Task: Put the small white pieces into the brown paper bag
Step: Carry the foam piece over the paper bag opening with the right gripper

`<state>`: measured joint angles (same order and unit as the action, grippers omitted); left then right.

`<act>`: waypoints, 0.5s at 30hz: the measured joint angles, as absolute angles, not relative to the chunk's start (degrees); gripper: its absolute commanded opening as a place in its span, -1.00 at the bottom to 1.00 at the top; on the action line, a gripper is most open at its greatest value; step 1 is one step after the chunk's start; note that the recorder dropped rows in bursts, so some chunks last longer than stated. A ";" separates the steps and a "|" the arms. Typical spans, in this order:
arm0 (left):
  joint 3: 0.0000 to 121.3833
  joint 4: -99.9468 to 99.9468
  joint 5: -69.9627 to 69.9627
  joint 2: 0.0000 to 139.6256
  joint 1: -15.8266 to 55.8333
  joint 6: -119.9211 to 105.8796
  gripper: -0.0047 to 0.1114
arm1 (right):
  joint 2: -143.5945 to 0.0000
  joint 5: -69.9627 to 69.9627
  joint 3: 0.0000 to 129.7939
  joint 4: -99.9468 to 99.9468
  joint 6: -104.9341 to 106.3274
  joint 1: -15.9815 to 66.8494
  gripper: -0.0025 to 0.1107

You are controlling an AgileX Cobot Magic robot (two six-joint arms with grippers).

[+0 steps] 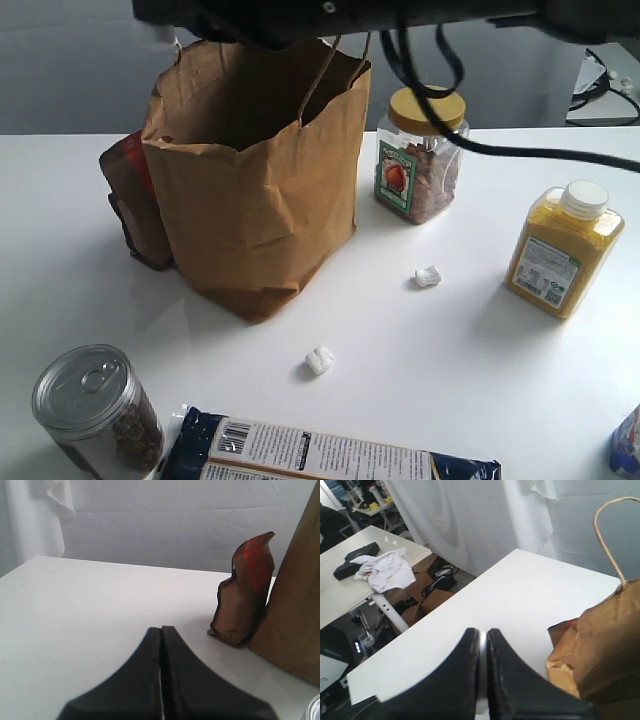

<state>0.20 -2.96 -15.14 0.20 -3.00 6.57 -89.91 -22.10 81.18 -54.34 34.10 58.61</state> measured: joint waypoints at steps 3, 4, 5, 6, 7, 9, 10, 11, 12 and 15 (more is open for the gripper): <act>0.20 -2.96 -15.14 0.20 -3.00 6.57 -0.92 | -94.31 -20.01 84.02 -50.88 31.55 58.61 -0.96; 0.20 -2.96 -15.14 0.20 -3.00 6.57 -0.92 | -95.49 -19.31 84.89 -49.47 30.48 58.61 -0.96; 0.20 -2.96 -15.14 0.20 -3.00 6.57 -0.92 | -96.56 -18.77 85.62 -48.06 29.44 58.61 -0.96; 0.20 -2.96 -15.14 0.20 -3.00 6.57 -0.92 | -97.34 -18.35 86.24 -46.95 28.61 58.61 -0.96; 0.20 -2.96 -15.14 0.20 -3.00 6.57 -0.92 | -98.19 -17.96 86.74 -45.82 27.87 58.61 -0.96; 0.20 -2.96 -15.14 0.20 -3.00 6.57 -0.92 | -99.50 -17.01 87.42 -44.03 27.10 58.61 -0.96; 0.20 -2.96 -15.14 0.20 -3.00 6.57 -0.92 | -100.04 -16.47 87.54 -42.98 26.82 58.61 -0.96; 0.20 -2.96 -15.14 0.20 -3.00 6.57 -0.92 | -100.45 -15.87 87.65 -41.81 26.82 58.61 -0.96; 0.20 -2.96 -15.14 0.20 -3.00 6.57 -0.92 | -100.92 -15.58 87.63 -41.16 26.82 58.61 -0.96; 0.20 -2.96 -15.14 0.20 -3.00 6.57 -0.92 | -101.60 -15.07 87.63 -39.89 25.98 58.14 -0.94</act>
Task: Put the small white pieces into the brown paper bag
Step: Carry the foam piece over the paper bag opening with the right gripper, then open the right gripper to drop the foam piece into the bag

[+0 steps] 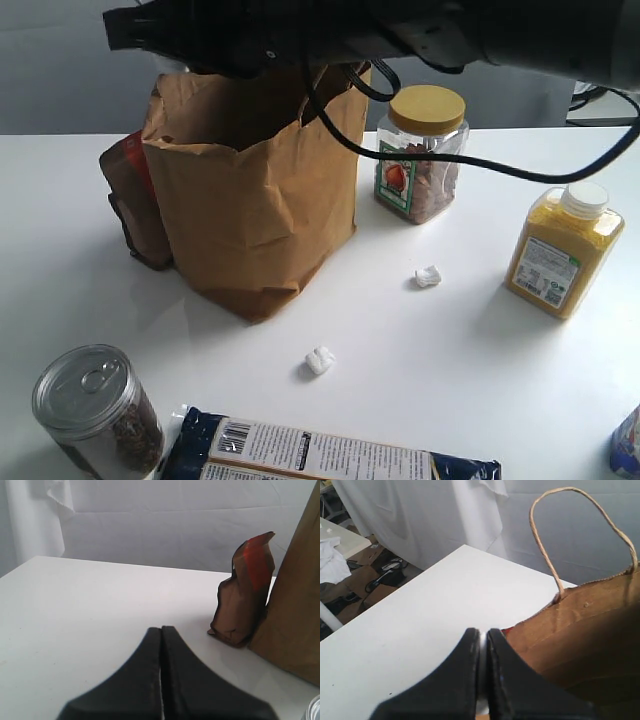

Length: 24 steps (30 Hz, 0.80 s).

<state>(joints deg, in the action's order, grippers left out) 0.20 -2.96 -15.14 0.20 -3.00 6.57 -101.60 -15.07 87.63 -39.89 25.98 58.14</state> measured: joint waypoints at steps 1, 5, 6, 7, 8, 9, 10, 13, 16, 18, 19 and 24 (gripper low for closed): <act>0.20 -2.96 -15.14 0.20 -3.00 6.57 -0.92 | -101.73 -15.04 87.63 -39.72 25.87 57.94 -0.90; 0.20 -2.96 -15.14 0.20 -3.00 6.57 -0.92 | -101.83 -14.57 87.63 -35.94 25.50 57.45 -0.51; 0.20 -2.96 -15.14 0.20 -3.00 6.57 -0.92 | -101.83 -14.45 87.63 -35.28 25.02 57.45 -0.40; 0.20 -2.96 -15.14 0.20 -3.00 6.57 -0.92 | -101.83 -14.45 87.63 -34.76 24.55 57.45 -0.29; 0.20 -2.96 -15.14 0.20 -3.00 6.57 -0.92 | -101.83 -14.15 87.63 -34.29 24.03 57.45 -0.18; 0.20 -2.96 -15.14 0.20 -3.00 6.57 -0.92 | -101.83 -13.74 87.63 -34.01 23.34 57.45 -0.05; 0.20 -2.96 -15.14 0.20 -3.00 6.57 -0.92 | -101.83 -12.88 87.63 -33.26 21.86 57.45 -0.01; 0.20 -2.96 -15.14 0.20 -3.00 6.57 -0.92 | -101.83 -11.95 87.63 -32.74 20.83 57.45 -0.01; 0.20 -2.96 -15.14 0.20 -3.00 6.57 -0.92 | -101.83 -11.91 87.63 -31.82 20.54 57.45 -0.11; 0.20 -2.96 -15.14 0.20 -3.00 6.57 -0.92 | -101.83 -11.91 87.63 -31.48 20.00 57.45 -0.35; 0.20 -2.96 -15.14 0.20 -3.00 6.57 -0.92 | -101.16 -12.48 87.63 -31.48 19.72 57.45 -0.51; 0.20 -2.96 -15.14 0.20 -3.00 6.57 -0.92 | -95.21 -28.74 87.77 -31.40 19.35 57.45 -0.96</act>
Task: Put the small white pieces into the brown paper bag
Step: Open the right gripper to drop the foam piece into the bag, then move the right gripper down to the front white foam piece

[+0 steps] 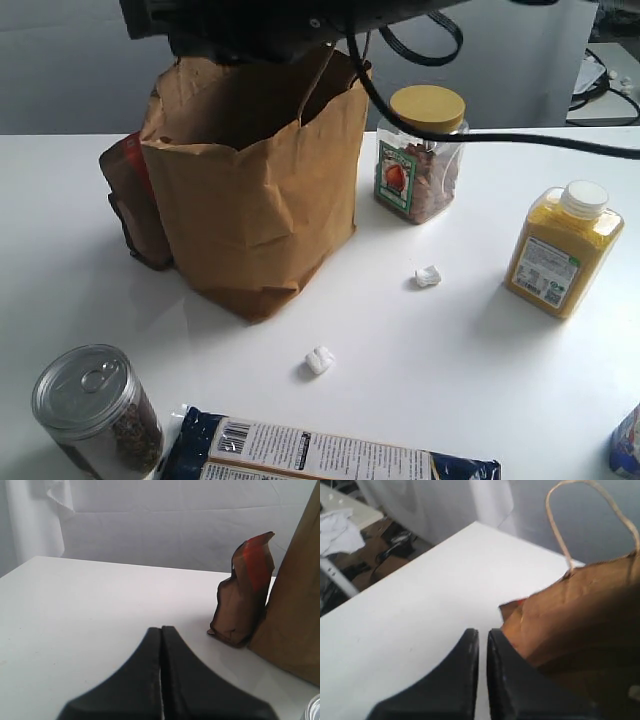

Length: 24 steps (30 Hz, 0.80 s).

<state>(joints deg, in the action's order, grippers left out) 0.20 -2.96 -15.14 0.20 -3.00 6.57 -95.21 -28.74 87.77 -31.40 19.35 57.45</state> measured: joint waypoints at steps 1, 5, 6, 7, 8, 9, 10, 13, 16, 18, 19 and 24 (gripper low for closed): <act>0.20 -2.96 -15.14 0.20 -3.00 6.57 -0.92 | -94.70 -33.56 87.77 -31.20 19.35 57.45 -0.96; 0.20 -2.96 -15.14 0.20 -3.00 6.57 -0.92 | -94.58 -46.59 87.89 -27.56 18.01 57.58 -0.96; 0.20 -2.96 -15.14 0.20 -3.00 6.57 -0.92 | -94.58 -48.90 87.89 -25.73 16.63 57.71 -0.96; 0.20 -2.96 -15.14 0.20 -3.00 6.57 -0.92 | -94.34 -50.27 87.59 -23.15 14.85 58.23 -0.96; 0.20 -2.96 -15.14 0.20 -3.00 6.57 -0.92 | -93.81 -50.71 87.02 -20.60 12.52 58.78 -0.96; 0.20 -2.96 -15.14 0.20 -3.00 6.57 -0.92 | -93.06 -50.63 85.94 -17.02 9.78 59.64 -0.96; 0.20 -2.96 -15.14 0.20 -3.00 6.57 -0.92 | -91.96 -50.02 83.94 -13.40 7.39 60.69 -0.96; 0.20 -2.96 -15.14 0.20 -3.00 6.57 -0.92 | -87.52 -45.45 77.07 -7.11 0.60 63.34 -0.96; 0.20 -2.96 -15.14 0.20 -3.00 6.57 -0.92 | -83.12 -40.34 68.95 -5.56 -4.18 63.92 -0.96; 0.20 -2.96 -15.14 0.20 -3.00 6.57 -0.92 | -81.58 -37.92 63.52 -4.93 -6.94 63.92 -0.96; 0.20 -2.96 -15.14 0.20 -3.00 6.57 -0.92 | -81.32 -37.29 61.60 -4.45 -7.79 63.92 -0.96; 0.20 -2.96 -15.14 0.20 -3.00 6.57 -0.92 | -82.93 -36.29 53.35 -1.15 -11.93 63.92 -0.72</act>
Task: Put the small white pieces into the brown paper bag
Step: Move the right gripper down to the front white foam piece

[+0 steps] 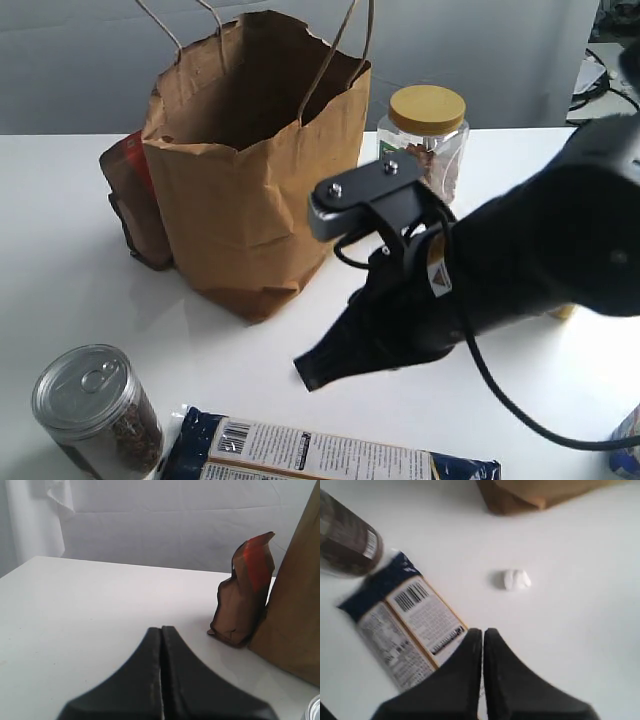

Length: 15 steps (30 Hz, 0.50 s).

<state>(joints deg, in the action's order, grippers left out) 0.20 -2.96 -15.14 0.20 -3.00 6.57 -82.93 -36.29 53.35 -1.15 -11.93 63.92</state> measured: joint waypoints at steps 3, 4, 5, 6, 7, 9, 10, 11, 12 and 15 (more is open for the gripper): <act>0.20 -2.96 -15.14 0.20 -3.00 6.57 -0.92 | -84.81 -36.15 51.73 1.78 -14.28 63.92 -0.42; 0.20 -2.96 -15.14 0.20 -3.00 6.57 -0.92 | -85.40 -35.81 51.63 2.46 -14.82 63.92 -0.35; 0.20 -2.96 -15.14 0.20 -3.00 6.57 -0.92 | -86.19 -35.36 51.49 2.87 -15.22 63.92 -0.27; 0.20 -2.96 -15.14 0.20 -3.00 6.57 -0.92 | -87.01 -34.40 51.49 2.98 -15.84 63.92 -0.23; 0.20 -2.96 -15.14 0.20 -3.00 6.57 -0.92 | -87.83 -33.61 51.49 2.98 -16.12 63.92 -0.19; 0.20 -2.96 -15.14 0.20 -3.00 6.57 -0.92 | -89.65 -31.56 51.49 3.11 -16.55 63.92 -0.14; 0.20 -2.96 -15.14 0.20 -3.00 6.57 -0.92 | -90.45 -30.65 51.49 3.11 -16.68 63.92 -0.12; 0.20 -2.96 -15.14 0.20 -3.00 6.57 -0.92 | -91.48 -29.77 51.49 3.11 -16.68 63.92 -0.11; 0.20 -2.96 -15.14 0.20 -3.00 6.57 -0.92 | -92.51 -28.89 51.49 3.11 -16.68 63.92 -0.10; 0.20 -2.96 -15.14 0.20 -3.00 6.57 -0.92 | -95.38 -26.05 51.49 3.22 -16.68 63.92 -0.10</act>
<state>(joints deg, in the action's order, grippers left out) 0.20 -2.96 -15.14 0.20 -3.00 6.57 -95.38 -26.05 51.49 3.22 -16.68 63.92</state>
